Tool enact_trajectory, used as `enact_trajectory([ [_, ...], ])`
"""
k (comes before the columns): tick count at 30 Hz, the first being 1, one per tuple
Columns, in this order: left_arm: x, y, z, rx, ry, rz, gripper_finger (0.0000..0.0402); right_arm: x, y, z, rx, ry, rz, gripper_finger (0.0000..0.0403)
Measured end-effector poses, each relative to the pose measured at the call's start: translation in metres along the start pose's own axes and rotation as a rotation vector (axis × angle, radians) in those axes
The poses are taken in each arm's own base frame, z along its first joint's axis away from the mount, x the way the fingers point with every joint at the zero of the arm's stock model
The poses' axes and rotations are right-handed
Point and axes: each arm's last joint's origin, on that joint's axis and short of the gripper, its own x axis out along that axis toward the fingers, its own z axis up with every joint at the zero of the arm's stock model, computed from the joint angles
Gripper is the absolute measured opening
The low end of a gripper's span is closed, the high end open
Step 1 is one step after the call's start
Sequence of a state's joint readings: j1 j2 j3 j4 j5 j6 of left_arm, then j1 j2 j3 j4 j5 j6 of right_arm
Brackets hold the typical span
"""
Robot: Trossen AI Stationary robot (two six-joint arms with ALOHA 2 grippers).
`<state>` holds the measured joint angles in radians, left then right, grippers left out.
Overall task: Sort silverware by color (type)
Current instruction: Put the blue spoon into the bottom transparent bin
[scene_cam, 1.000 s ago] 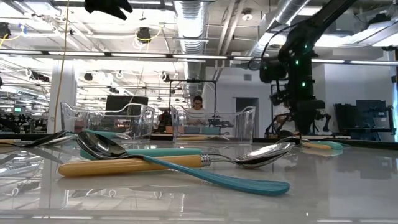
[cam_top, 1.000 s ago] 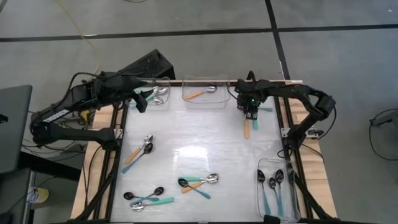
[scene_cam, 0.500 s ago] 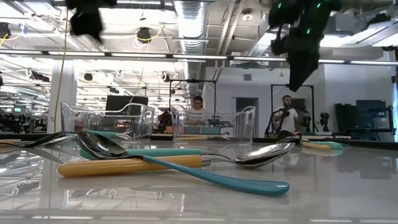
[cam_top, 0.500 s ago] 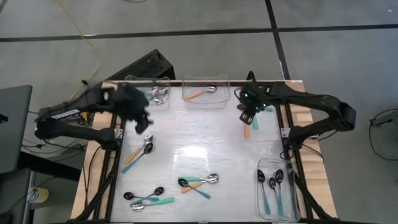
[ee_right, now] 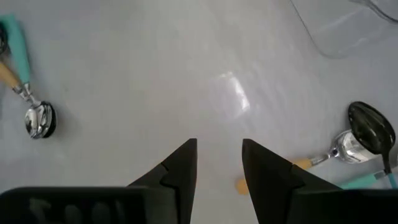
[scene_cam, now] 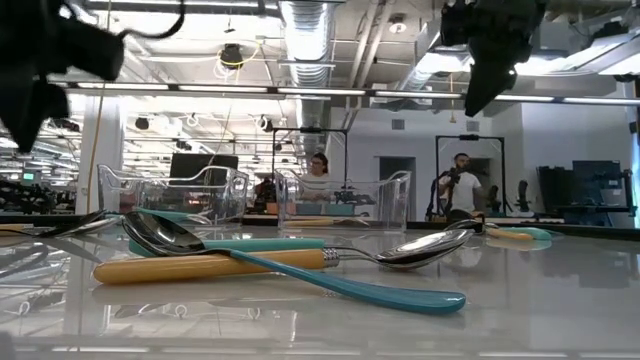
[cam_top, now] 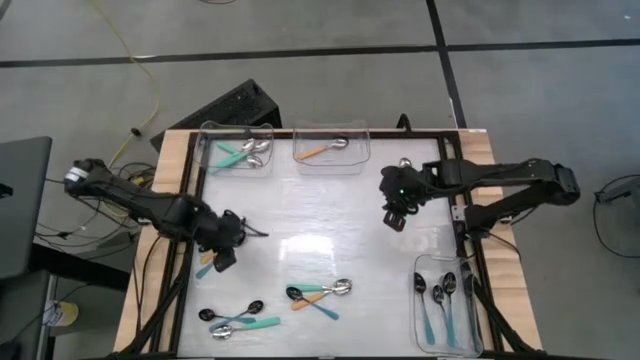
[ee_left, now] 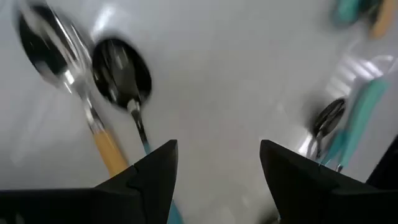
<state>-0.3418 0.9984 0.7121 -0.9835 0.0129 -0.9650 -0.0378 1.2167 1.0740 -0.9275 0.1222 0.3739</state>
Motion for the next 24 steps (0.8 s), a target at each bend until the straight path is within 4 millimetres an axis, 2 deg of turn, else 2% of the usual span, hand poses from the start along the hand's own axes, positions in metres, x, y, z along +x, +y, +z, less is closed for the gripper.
enact_trajectory([
  [4,0.023,0.002,-0.011,-0.046,0.031,0.06,0.0212,0.0,0.002,0.0,0.01,-0.008,-0.007,0.015],
  [10,0.052,0.005,-0.014,-0.075,0.028,0.153,0.0212,0.0,0.002,0.0,0.013,-0.016,-0.006,0.015],
  [17,0.07,0.005,-0.014,-0.059,0.085,0.269,0.0205,0.0,0.002,0.002,0.025,-0.028,-0.001,0.015],
  [24,0.087,-0.001,-0.015,-0.007,0.142,0.311,0.0159,-0.001,0.005,0.0,0.079,-0.024,0.007,0.015],
])
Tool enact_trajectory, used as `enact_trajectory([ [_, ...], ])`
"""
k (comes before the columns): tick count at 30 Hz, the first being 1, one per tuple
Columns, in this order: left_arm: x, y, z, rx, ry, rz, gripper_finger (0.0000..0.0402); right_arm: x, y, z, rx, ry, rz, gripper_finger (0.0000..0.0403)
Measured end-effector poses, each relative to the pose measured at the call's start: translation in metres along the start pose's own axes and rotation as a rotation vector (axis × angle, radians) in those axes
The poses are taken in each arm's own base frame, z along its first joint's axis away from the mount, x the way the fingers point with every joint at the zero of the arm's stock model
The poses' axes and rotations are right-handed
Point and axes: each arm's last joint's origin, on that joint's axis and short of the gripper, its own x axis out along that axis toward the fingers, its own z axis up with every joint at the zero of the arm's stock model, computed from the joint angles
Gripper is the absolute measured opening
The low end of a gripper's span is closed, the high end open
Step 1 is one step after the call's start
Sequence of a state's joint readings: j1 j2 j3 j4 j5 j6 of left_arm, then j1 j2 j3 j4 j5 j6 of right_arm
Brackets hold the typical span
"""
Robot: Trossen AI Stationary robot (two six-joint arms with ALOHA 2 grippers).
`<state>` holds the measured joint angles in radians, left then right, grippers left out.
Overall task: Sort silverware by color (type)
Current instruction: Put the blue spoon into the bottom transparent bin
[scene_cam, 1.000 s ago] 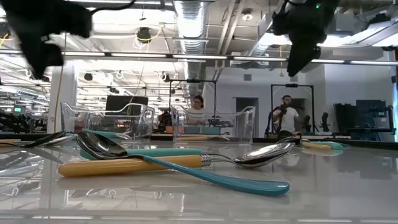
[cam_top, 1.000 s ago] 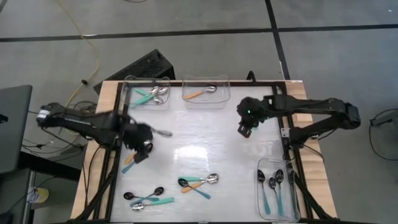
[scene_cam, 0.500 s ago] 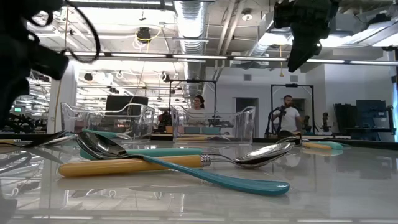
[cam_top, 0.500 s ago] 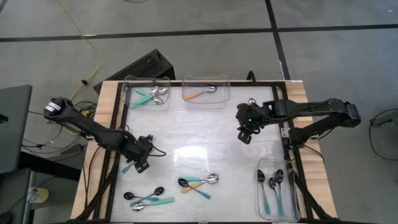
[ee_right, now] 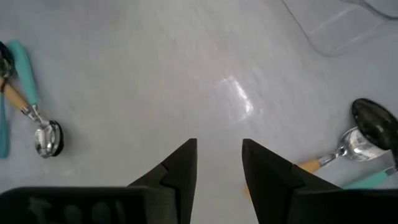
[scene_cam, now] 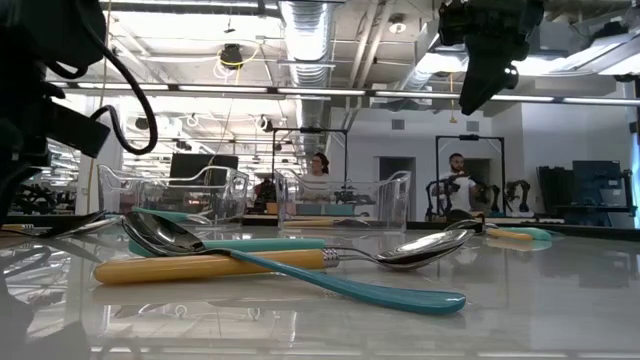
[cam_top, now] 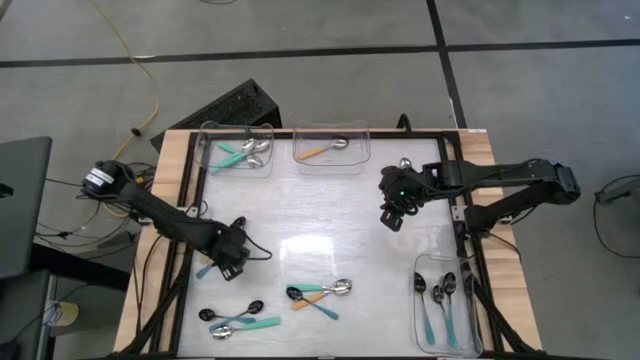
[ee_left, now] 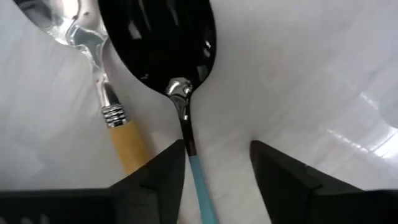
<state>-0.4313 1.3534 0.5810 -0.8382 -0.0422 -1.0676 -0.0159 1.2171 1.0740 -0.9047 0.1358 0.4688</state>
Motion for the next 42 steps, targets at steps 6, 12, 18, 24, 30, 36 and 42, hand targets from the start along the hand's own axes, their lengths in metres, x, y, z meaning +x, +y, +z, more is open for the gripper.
enact_trajectory([
  [6,-0.001,-0.004,0.002,0.033,0.002,-0.016,0.0074,-0.002,0.012,-0.007,-0.022,0.02,0.03,0.015],
  [12,-0.027,-0.011,0.021,0.101,-0.118,-0.099,0.0008,-0.006,0.029,-0.02,0.005,0.057,0.064,0.015],
  [18,-0.064,-0.013,0.052,0.131,-0.26,-0.168,0.0003,-0.014,0.056,-0.042,0.063,0.133,0.176,0.015],
  [24,-0.101,-0.022,0.091,0.259,-0.534,-0.316,0.0003,-0.026,0.088,-0.053,0.14,0.024,0.295,0.015],
  [30,-0.123,-0.021,0.123,0.26,-0.845,-0.446,0.0002,-0.035,0.099,-0.031,0.299,-0.375,0.294,0.0147],
  [36,-0.13,-0.014,0.138,0.15,-0.968,-0.423,0.0002,-0.038,0.095,-0.006,0.492,-0.616,0.278,0.0146],
  [42,-0.122,-0.012,0.142,0.029,-0.972,-0.323,0.0002,-0.015,0.089,0.02,0.54,-0.695,0.217,0.0167],
])
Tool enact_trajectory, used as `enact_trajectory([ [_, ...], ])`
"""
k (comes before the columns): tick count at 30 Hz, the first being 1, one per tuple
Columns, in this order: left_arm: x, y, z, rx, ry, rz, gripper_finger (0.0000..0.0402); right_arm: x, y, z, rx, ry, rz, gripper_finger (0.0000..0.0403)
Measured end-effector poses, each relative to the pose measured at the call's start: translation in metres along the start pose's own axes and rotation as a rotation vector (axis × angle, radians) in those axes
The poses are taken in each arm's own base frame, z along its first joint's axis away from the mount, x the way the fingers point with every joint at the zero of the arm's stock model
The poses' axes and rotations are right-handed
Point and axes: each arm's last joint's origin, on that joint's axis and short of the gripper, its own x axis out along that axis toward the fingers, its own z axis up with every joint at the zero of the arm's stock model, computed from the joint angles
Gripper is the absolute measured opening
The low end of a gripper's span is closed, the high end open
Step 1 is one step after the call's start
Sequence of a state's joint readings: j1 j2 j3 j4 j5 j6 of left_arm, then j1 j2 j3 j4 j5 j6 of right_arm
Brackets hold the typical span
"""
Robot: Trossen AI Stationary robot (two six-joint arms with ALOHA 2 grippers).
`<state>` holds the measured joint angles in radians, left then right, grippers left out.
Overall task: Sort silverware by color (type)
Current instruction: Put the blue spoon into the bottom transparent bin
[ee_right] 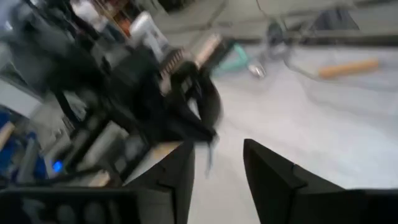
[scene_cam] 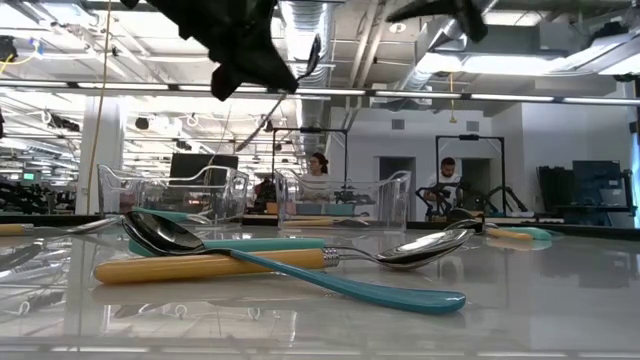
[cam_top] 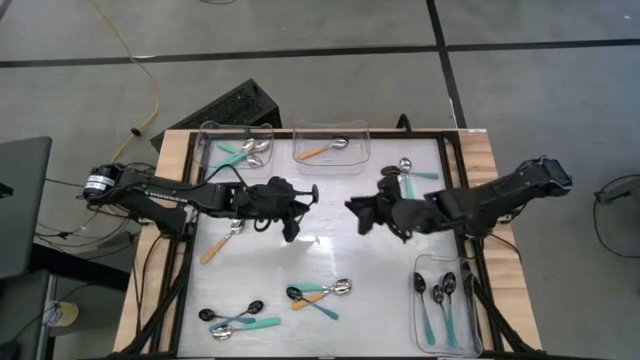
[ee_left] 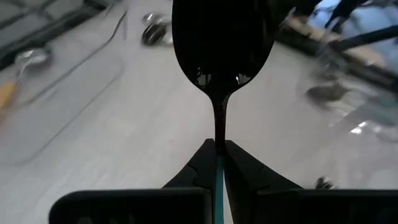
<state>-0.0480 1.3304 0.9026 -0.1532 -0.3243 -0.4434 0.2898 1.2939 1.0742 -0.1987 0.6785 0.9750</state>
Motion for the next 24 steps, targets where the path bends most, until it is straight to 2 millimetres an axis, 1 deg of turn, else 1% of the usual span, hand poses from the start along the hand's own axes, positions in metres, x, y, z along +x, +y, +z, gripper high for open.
enact_trajectory([
  [3,0.004,-0.001,0.0,-0.018,-0.014,0.025,0.0002,0.019,-0.001,0.0,-0.018,-0.019,0.006,0.0198],
  [5,0.007,0.001,-0.005,-0.007,0.019,0.05,0.0002,0.034,-0.002,0.001,-0.022,-0.024,0.031,0.0224],
  [7,0.012,0.001,-0.006,-0.023,0.021,0.058,0.0002,0.048,-0.004,0.003,-0.026,-0.027,0.047,0.0247],
  [10,0.016,0.002,-0.011,-0.035,0.057,0.066,0.0002,0.066,-0.004,0.004,-0.053,-0.029,0.023,0.0268],
  [16,0.016,0.002,-0.013,-0.052,0.071,0.07,0.0002,0.091,0.007,0.001,-0.139,0.019,-0.044,0.0273],
  [22,0.017,0.003,-0.012,-0.049,0.066,0.077,0.0002,0.116,0.01,-0.005,-0.259,0.151,-0.218,0.0273],
  [24,0.016,0.005,-0.014,-0.033,0.082,0.098,0.0002,0.121,0.011,-0.005,-0.278,0.174,-0.251,0.0268],
])
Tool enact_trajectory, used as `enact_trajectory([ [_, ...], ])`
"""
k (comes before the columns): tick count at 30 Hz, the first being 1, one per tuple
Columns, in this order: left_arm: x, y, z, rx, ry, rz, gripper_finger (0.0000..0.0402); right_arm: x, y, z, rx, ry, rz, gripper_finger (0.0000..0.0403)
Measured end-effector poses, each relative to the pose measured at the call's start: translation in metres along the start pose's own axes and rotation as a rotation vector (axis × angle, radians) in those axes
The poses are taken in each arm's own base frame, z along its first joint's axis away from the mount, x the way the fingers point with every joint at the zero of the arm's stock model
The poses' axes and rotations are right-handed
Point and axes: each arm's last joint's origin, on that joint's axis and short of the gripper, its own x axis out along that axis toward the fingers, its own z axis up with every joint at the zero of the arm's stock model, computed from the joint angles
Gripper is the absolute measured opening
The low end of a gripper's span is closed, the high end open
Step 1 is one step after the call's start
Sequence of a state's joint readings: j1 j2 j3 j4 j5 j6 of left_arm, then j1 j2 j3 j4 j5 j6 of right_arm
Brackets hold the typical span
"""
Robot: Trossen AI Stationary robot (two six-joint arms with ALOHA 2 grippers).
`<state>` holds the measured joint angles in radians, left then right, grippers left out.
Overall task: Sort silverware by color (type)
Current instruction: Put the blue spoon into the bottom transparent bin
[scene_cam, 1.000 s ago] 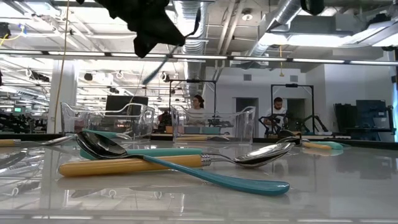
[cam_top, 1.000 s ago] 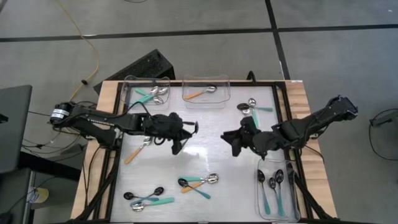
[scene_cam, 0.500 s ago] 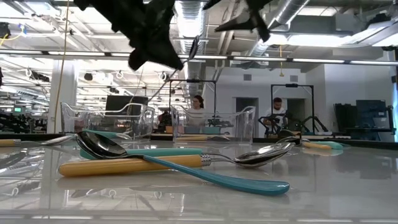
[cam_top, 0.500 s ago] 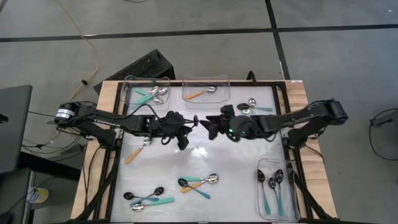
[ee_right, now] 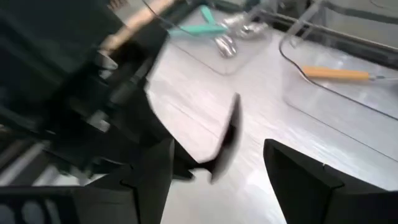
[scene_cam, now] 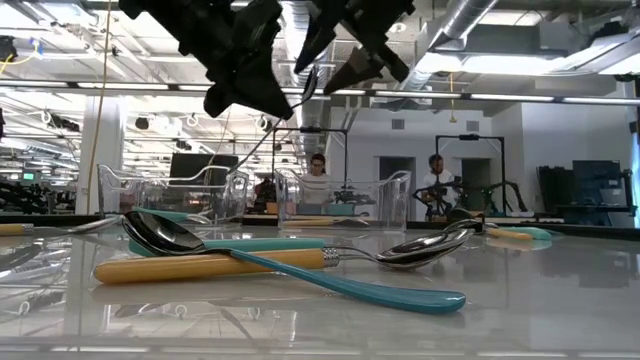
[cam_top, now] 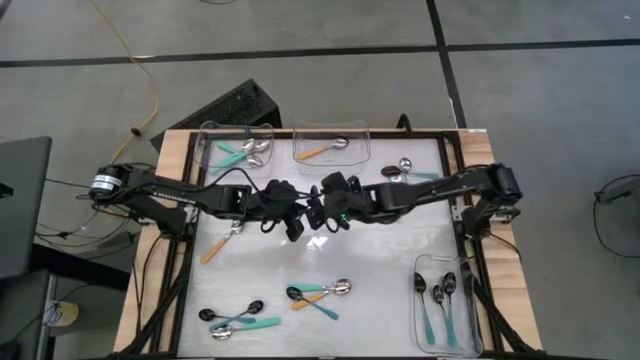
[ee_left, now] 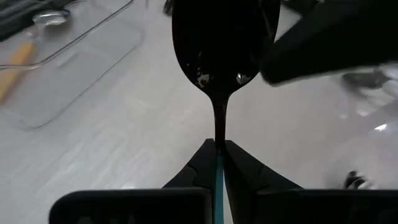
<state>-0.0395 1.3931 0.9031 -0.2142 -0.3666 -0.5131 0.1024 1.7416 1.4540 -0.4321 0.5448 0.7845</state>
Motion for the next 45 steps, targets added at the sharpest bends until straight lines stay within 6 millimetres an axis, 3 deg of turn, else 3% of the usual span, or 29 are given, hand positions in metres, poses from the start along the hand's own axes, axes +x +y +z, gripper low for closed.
enact_trajectory([
  [5,0.0,0.001,-0.002,0.049,0.022,0.012,0.0002,0.002,0.003,0.006,-0.048,0.005,0.008,0.0213],
  [12,0.0,0.0,-0.001,0.091,0.017,-0.013,0.0002,0.004,0.002,0.006,-0.077,0.033,0.033,0.0029],
  [17,-0.001,-0.003,0.002,0.19,-0.001,-0.062,0.0023,-0.009,-0.002,0.012,-0.075,0.059,0.051,0.0025],
  [21,-0.008,-0.004,0.002,0.24,0.036,-0.163,0.0073,-0.04,-0.014,0.022,-0.092,0.109,0.054,0.0025],
  [25,-0.028,0.001,0.006,0.198,0.054,-0.23,0.0133,-0.091,-0.034,0.033,-0.111,0.214,0.104,0.0025],
  [30,-0.058,0.013,0.006,0.205,0.109,-0.263,0.0184,-0.163,-0.055,0.025,-0.139,0.441,0.275,0.0025],
  [33,-0.068,0.018,0.002,0.209,0.128,-0.265,0.0193,-0.208,-0.069,0.011,-0.139,0.554,0.364,0.0025],
  [36,-0.066,0.021,-0.003,0.214,0.154,-0.24,0.0194,-0.232,-0.089,-0.014,-0.056,0.661,0.345,0.0025],
  [41,-0.056,0.023,-0.009,0.215,0.195,-0.214,0.0194,-0.236,-0.118,-0.068,0.055,0.796,0.263,0.0025],
  [45,-0.052,0.024,-0.012,0.208,0.245,-0.227,0.0194,-0.226,-0.125,-0.105,0.122,0.849,0.275,0.0025],
])
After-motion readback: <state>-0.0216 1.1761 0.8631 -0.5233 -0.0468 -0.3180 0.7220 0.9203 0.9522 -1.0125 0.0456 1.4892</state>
